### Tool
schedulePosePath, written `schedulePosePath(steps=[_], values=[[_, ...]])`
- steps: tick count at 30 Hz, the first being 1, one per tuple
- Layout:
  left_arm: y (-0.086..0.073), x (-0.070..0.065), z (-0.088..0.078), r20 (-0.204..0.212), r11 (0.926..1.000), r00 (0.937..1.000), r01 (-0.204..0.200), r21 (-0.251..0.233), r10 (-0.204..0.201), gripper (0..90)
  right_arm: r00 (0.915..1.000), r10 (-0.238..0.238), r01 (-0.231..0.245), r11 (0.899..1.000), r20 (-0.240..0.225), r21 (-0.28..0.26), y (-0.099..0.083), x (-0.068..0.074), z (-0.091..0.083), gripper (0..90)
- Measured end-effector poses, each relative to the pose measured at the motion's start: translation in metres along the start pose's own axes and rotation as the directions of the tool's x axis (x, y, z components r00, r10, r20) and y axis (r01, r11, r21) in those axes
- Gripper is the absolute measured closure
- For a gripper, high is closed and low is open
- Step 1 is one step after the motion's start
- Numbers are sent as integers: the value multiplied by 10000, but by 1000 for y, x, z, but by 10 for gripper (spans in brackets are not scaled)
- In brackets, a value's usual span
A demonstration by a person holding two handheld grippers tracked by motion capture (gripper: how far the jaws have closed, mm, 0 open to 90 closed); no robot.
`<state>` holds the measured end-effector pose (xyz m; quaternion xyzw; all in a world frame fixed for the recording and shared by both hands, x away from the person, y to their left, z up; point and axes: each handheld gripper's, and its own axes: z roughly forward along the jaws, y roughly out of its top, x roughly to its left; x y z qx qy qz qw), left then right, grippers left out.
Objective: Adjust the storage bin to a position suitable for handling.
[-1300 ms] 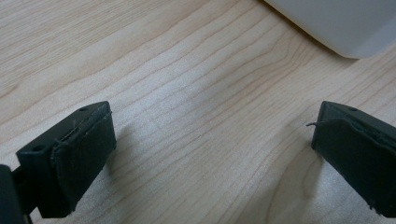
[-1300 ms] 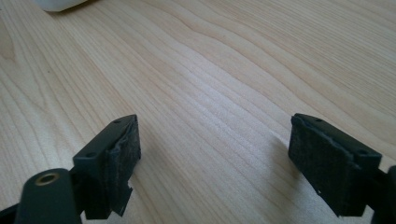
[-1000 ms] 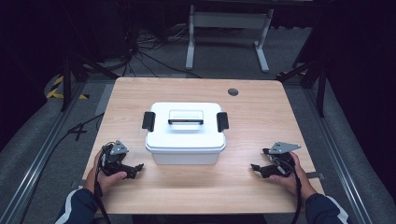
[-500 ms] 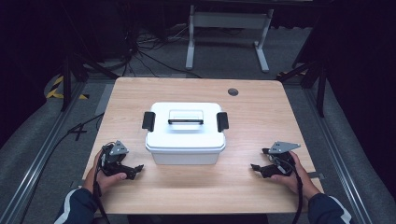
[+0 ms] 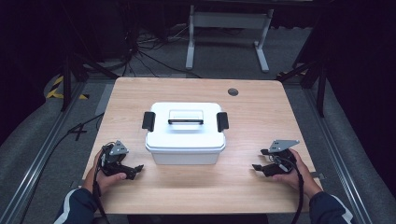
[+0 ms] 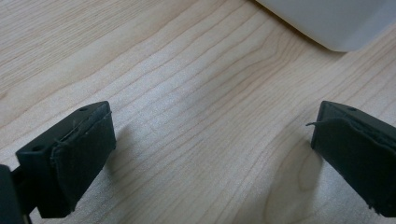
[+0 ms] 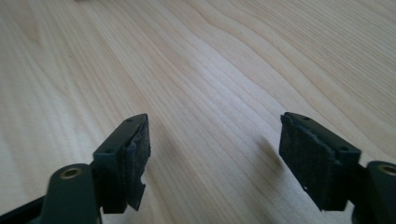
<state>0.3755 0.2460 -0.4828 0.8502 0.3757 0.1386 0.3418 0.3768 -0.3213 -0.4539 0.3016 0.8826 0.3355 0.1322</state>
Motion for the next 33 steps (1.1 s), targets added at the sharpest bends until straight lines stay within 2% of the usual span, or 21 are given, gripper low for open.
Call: schedulePosePath(steps=[6, 12, 17, 21, 27, 30, 32, 33], values=[[0, 0, 0, -2, 10000, 10000, 20, -7, -20, 2, 9992, -394, 394, 9985, 9, -388, 14, -2, -12, 297], [0, 0, 0, -1, 10000, 10000, 1, -2, -1, 2, 9965, -817, 825, 9942, 148, -692, 31, -3, -20, 285], [0, 0, 0, -9, 10000, 10000, 20, -6, -20, 3, 9902, -1392, 1394, 9880, 75, -664, 47, 1, -31, 318], [0, 0, 0, -17, 10000, 10000, 28, -7, -28, 3, 9878, -1556, 1551, 9846, 7, -807, 61, 0, -42, 342], [0, 0, 0, -22, 10000, 10000, 27, -7, -27, 3, 9800, -1978, 1987, 9773, 200, -739, 84, 1, -55, 343], [0, 0, 0, -22, 10000, 10000, 23, 14, -23, 3, 9735, -2259, 2279, 9709, 354, -735, 97, 1, -62, 343], [0, 0, 0, -38, 10000, 10000, 21, 17, -21, 3, 9733, -2273, 2290, 9704, 304, -768, 100, 1, -63, 346], [0, 0, 0, -35, 10000, 10000, 22, 28, -22, 3, 9690, -2441, 2463, 9663, 370, -746, 107, 1, -66, 348]])
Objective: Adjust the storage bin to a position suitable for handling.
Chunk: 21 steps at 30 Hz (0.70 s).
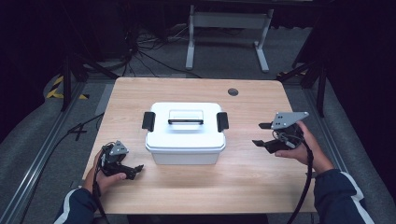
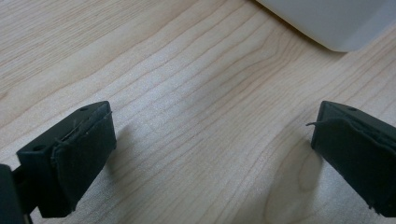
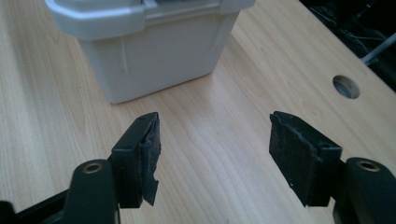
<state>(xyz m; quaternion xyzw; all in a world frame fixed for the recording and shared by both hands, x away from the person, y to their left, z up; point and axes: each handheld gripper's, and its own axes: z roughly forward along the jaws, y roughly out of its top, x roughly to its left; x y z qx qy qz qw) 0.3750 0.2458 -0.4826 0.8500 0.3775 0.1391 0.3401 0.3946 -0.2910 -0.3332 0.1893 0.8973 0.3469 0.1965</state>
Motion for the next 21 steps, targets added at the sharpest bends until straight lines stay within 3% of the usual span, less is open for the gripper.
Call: schedulePosePath(steps=[4, 21], values=[[0, 0, 0, 2, 10000, 10000, 2, 1, -2, 3, 9996, -262, 263, 9994, 56, -231, 17, -4, -7, 355], [0, 0, 0, 16, 10000, 10000, 5, -17, -5, 3, 9910, -1339, 1339, 9908, -36, 185, 73, -3, -1, 370]])
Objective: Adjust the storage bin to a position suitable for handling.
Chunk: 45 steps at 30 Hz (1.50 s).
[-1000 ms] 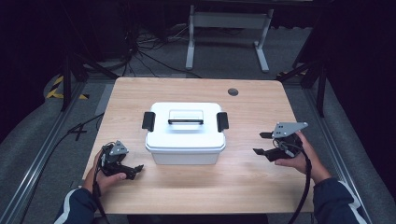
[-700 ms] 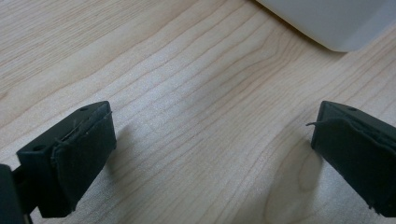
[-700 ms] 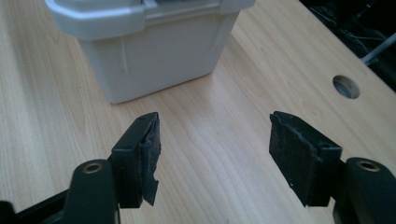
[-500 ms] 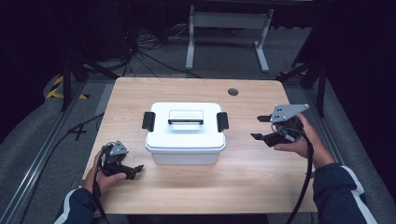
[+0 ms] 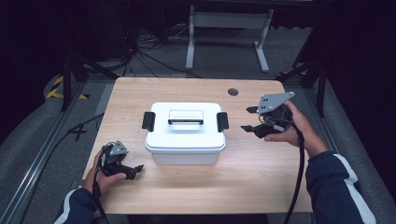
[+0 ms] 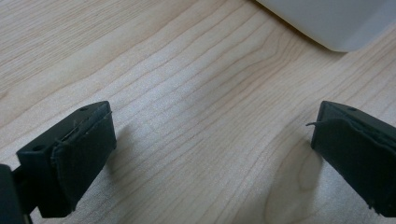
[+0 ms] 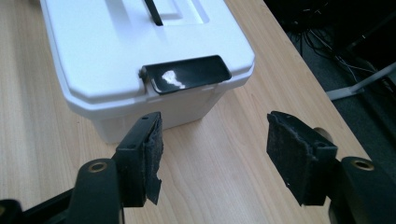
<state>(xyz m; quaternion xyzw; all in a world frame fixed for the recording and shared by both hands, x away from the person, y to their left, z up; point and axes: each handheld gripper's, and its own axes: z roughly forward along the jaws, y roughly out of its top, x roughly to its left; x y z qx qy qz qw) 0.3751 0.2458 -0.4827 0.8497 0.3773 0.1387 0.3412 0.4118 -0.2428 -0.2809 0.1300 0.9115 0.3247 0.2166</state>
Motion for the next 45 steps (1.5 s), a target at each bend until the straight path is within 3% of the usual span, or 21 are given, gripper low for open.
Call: schedulePosePath(steps=[16, 35, 45], values=[[0, 0, 0, -12, 10000, 10000, -3, 18, 3, 3, 9968, -757, 764, 9967, -259, 275, 38, -1, 9, 442], [0, 0, 0, -3, 10000, 10000, 4, -24, -4, 3, 9843, -1575, 1637, 9833, -793, 795, 77, 13, 49, 474], [0, 1, 0, -22, 9999, 9999, -130, -50, 130, 1, 9721, -1997, 2139, 9700, -1230, 1154, 91, 18, 69, 502]])
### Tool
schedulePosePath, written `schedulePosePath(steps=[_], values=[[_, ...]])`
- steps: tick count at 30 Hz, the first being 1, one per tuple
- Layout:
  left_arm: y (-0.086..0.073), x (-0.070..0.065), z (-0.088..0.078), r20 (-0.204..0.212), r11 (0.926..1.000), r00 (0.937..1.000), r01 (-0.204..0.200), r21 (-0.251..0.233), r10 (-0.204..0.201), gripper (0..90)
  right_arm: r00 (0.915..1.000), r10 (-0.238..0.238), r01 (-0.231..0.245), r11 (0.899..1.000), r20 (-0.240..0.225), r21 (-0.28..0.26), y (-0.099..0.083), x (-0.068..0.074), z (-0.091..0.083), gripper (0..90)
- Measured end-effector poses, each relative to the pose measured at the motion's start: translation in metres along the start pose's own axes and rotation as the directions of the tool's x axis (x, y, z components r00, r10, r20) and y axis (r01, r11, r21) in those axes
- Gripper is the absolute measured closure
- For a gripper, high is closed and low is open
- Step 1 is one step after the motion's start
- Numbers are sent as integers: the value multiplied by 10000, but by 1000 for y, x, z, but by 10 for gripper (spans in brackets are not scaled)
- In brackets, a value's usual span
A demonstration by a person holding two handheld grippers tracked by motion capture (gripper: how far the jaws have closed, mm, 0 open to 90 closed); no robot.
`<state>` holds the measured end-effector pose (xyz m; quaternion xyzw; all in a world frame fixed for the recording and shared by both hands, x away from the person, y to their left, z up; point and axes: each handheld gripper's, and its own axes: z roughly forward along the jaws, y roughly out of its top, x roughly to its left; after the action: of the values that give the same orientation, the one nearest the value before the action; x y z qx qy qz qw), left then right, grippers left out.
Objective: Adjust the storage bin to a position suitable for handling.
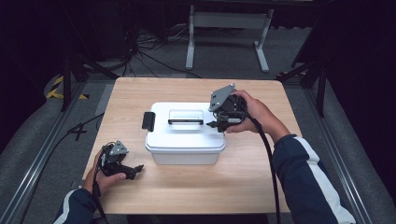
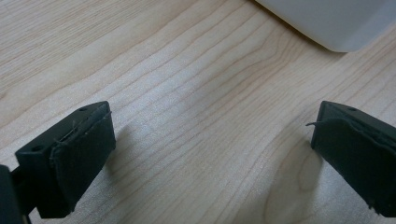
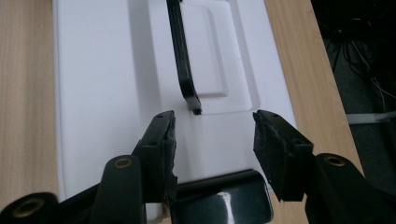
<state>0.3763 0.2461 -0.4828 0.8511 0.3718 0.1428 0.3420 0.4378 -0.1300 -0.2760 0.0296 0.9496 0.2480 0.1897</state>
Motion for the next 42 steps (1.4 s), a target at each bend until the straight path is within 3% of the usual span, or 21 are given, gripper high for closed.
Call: schedulePosePath(steps=[6, 8, 9, 11, 12, 13, 15, 16, 26, 31, 35, 42], values=[[-1, -2, 0, -14, 9999, 9999, 169, 0, -169, 5, 9997, -228, 231, 9995, -120, 219, 7, 0, 7, 528], [-1, -1, -1, -60, 10000, 10000, -34, -17, 34, 5, 9995, -296, 300, 9989, -121, 355, 10, -1, 11, 535], [-2, -3, -1, -31, 9998, 9998, 218, 6, -218, 5, 9991, -407, 410, 9985, -98, 349, 11, -2, 12, 540], [-3, -2, -3, -129, 10000, 9999, 29, 7, -29, 7, 9986, -509, 514, 9978, -122, 418, 15, -3, 15, 551], [-4, -4, -4, -54, 9997, 9997, 234, 46, -234, 7, 9990, -429, 436, 9977, -153, 525, 17, -3, 16, 558], [-4, -3, -4, -130, 10000, 9999, 14, 12, -14, 7, 9986, -498, 507, 9971, -175, 575, 19, -4, 16, 560], [-7, -5, -6, -102, 9997, 9996, 251, -8, -251, 7, 9984, -483, 505, 9959, -309, 756, 23, -3, 18, 571], [-7, -5, -6, -149, 9999, 9998, 109, -37, -110, 7, 9985, -439, 466, 9955, -334, 827, 25, -3, 19, 571], [-13, -6, -12, -197, 9999, 9997, 133, 34, -132, 7, 9943, -855, 929, 9881, -643, 1224, 40, -5, 31, 632], [-13, -6, -12, -199, 9999, 9997, 134, 31, -134, 7, 9904, -1129, 1220, 9852, -800, 1202, 48, -2, 36, 708], [-13, -6, -12, -160, 9999, 9998, 110, 58, -109, 7, 9858, -1431, 1510, 9844, -881, 903, 54, 4, 35, 840], [-13, -6, -12, -126, 9999, 9999, 115, 68, -114, 5, 9841, -1608, 1679, 9807, -757, 1003, 55, 5, 34, 846]])
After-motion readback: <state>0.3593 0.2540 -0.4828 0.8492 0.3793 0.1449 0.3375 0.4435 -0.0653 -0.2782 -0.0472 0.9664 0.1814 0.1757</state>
